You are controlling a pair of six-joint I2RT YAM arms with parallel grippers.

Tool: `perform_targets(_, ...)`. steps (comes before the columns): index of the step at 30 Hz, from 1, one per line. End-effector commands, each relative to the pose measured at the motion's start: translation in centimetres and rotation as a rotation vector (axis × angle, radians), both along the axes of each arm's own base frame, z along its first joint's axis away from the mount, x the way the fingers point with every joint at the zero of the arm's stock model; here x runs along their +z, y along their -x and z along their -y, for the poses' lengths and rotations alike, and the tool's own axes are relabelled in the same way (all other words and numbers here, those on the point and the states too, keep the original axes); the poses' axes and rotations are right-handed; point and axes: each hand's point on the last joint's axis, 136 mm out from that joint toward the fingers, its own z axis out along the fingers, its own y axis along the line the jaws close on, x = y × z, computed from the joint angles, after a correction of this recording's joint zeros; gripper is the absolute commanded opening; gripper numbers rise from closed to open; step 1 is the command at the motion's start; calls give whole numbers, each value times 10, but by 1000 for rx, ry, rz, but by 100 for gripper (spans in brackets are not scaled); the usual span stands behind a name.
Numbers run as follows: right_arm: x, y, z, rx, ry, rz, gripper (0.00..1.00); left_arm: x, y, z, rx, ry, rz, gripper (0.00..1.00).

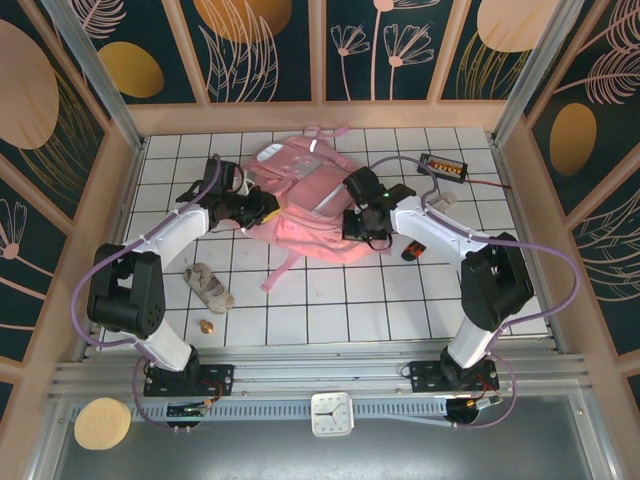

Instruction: Pack the student bag

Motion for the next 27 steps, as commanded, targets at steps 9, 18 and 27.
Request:
perform_targets(9,13,14,-55,39,-227,-73,0,12,47,15,-20,-2,18,70)
perform_targets(18,20,31,-93,108,-303,-104,0,-6,66,64,70,190,-81,70)
perform_targets(27,19,49,-103,173,-299,-130,0,-20,44,56,204,168,-60,0)
